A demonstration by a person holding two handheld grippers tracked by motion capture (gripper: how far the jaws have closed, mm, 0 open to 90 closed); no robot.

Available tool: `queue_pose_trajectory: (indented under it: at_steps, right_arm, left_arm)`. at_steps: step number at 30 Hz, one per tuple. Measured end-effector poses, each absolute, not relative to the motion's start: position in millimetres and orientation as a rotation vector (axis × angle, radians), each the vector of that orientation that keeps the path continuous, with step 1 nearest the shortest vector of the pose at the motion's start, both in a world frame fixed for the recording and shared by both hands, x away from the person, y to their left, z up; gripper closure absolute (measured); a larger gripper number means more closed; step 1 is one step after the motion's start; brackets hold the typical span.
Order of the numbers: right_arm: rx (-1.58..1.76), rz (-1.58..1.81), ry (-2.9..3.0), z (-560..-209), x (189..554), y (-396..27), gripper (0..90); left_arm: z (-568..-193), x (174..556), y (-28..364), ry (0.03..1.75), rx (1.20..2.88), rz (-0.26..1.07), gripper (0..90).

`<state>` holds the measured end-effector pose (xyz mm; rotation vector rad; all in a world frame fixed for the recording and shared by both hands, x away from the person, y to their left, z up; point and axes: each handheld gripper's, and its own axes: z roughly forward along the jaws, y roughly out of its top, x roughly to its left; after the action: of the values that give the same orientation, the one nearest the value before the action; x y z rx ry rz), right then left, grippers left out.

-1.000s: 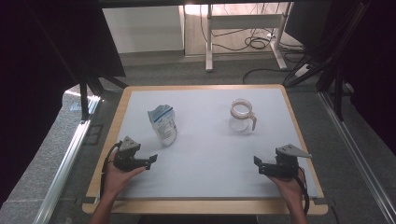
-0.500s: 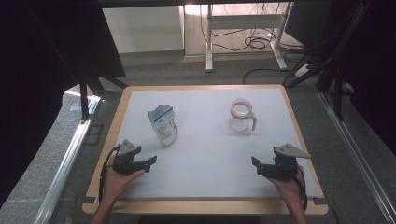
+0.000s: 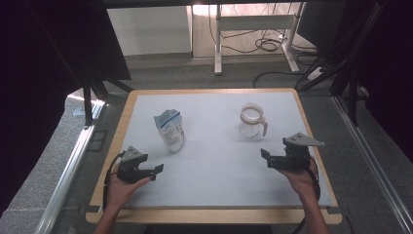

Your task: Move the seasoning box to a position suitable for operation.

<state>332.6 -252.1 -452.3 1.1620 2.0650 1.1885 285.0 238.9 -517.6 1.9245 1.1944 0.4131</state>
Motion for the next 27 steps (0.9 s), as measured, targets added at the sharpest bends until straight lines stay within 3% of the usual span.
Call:
queue_pose_trajectory:
  at_steps: [13, 27]
  right_arm:
    - [1.145, 1.199, 2.102, -432, 376, -235, 5.2]
    - [1.180, 1.158, 2.161, -433, 452, -215, 0.4]
  left_arm:
    - [-519, 283, 236, 1.179, 1.938, 0.381, 20.1]
    - [-522, 286, 235, 1.178, 1.957, 0.364, 19.7]
